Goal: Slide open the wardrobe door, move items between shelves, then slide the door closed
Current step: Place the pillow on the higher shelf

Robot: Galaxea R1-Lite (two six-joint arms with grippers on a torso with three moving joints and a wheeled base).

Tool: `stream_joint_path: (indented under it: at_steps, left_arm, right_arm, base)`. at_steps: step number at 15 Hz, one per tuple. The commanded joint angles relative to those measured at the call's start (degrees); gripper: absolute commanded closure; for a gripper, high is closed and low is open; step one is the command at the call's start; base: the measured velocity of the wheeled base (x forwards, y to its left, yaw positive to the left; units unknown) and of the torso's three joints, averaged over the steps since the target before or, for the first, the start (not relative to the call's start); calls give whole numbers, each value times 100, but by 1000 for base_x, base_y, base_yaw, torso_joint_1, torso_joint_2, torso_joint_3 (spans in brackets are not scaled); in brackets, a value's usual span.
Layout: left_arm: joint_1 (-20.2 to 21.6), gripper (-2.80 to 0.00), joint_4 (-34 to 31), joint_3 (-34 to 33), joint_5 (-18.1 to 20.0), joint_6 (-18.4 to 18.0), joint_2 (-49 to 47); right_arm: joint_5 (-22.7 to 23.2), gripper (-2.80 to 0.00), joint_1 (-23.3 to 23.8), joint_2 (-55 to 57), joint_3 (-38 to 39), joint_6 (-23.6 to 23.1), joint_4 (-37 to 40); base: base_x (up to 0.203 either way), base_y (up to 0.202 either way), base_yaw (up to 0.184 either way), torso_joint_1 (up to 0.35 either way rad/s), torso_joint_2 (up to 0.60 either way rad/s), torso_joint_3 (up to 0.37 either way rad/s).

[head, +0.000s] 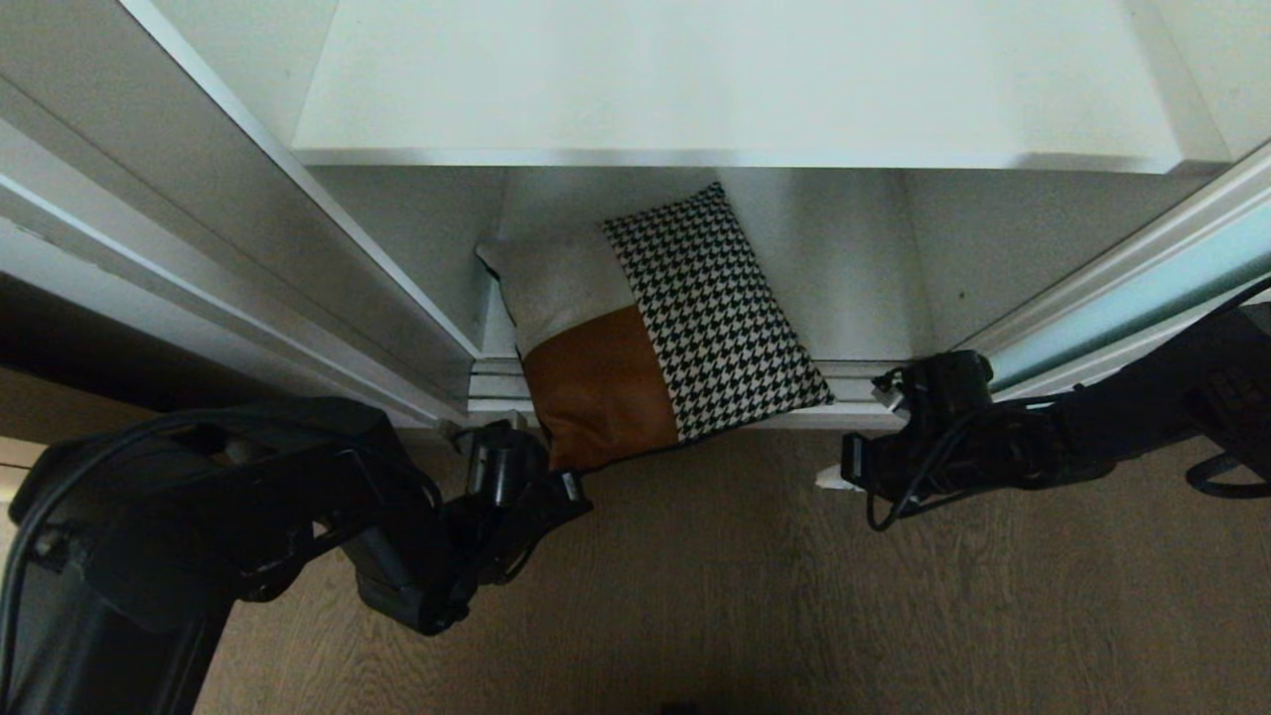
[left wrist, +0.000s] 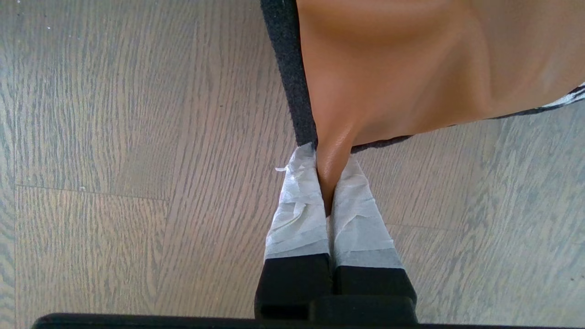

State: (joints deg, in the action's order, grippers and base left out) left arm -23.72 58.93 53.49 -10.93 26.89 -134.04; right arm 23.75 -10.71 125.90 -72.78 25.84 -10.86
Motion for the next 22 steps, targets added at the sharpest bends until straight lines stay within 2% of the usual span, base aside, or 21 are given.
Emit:
stream_joint_path:
  at_steps: [1, 5, 7, 12, 13, 20, 22]
  left_arm:
    - [-10, 0, 31, -5, -5, 18, -53]
    - [-5, 0, 18, -19, -1, 18, -136]
    - [-1, 0, -105, 23, 4, 26, -149]
    - [-133, 0, -92, -20, -5, 18, -176]
    - [-133, 0, -92, -14, -5, 26, -176]
    - [-115, 0, -92, 21, -5, 18, -176]
    - [-123, 0, -75, -14, -5, 19, -149]
  right_arm:
    - [47, 0, -14, 110, -331, -66, 60]
    - [607, 0, 307, 132, -474, -110, -11]
    - [805, 0, 324, 136, -357, -111, -96]
    - [799, 0, 349, 190, -368, -59, -399]
    - [789, -280, 386, 180, -377, -132, -425]
    - [875, -280, 386, 280, -695, -97, -537]
    - [1041, -280, 401, 387, -797, -97, -737]
  base:
    - [0, 0, 0, 0, 0, 0]
    - [0, 0, 0, 0, 0, 0]
    - [0, 0, 0, 0, 0, 0]
    - [0, 0, 0, 0, 0, 0]
    - [0, 0, 0, 0, 0, 0]
    - [0, 0, 0, 0, 0, 0]
    - [0, 0, 0, 0, 0, 0]
